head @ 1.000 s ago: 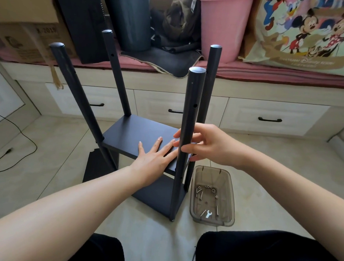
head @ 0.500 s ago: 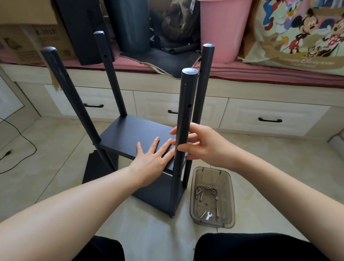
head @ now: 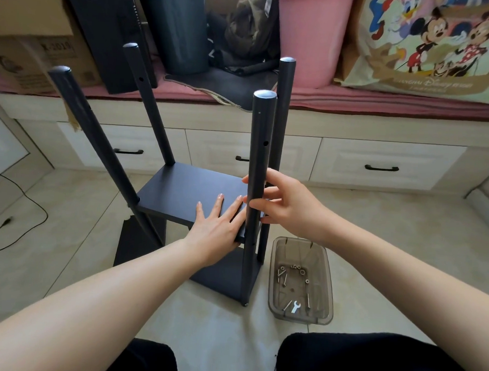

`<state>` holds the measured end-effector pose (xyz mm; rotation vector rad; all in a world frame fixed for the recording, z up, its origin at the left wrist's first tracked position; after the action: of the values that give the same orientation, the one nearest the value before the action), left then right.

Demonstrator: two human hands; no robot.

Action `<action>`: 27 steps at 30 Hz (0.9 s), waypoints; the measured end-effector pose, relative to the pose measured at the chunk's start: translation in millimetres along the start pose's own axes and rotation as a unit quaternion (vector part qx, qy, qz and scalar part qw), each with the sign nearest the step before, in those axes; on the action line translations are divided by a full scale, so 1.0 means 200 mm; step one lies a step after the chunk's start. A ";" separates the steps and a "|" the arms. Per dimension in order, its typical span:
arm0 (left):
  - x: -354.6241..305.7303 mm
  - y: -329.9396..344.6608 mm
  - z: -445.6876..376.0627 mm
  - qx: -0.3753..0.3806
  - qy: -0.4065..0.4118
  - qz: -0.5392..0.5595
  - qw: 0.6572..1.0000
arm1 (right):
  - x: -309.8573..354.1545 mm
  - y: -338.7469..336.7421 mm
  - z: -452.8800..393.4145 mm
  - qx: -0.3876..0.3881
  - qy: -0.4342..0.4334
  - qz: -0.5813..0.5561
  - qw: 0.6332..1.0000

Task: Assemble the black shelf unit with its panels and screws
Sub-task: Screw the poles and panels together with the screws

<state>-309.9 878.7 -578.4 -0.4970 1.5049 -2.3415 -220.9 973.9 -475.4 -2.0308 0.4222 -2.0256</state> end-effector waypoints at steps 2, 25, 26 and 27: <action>0.01 0.00 0.00 -0.003 0.007 0.012 1.000 | 0.00 0.00 0.00 -0.002 0.000 -0.004 1.000; -0.04 -0.01 -0.07 -0.062 -0.017 0.119 0.991 | -0.13 -0.10 -0.01 -0.091 0.008 -0.021 0.996; -0.04 -0.01 -0.07 -0.064 -0.019 0.117 0.991 | -0.16 -0.11 0.00 -0.094 0.010 -0.015 0.995; -0.04 -0.01 -0.08 -0.066 -0.021 0.114 0.991 | -0.18 -0.13 0.01 -0.102 0.016 -0.013 0.995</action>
<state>-309.8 895.5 -583.4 -0.3816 1.6130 -2.0563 -218.4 1011.0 -500.4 -2.1308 0.6356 -2.1091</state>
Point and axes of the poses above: each hand's wrist, its own z-axis away from the middle knuckle, its own y-axis out of the palm, x = y × z, the point moved 7 cm from there along -z, towards the middle knuckle, and after that the axes turned 11 degrees about x, right-handed, at the moved point
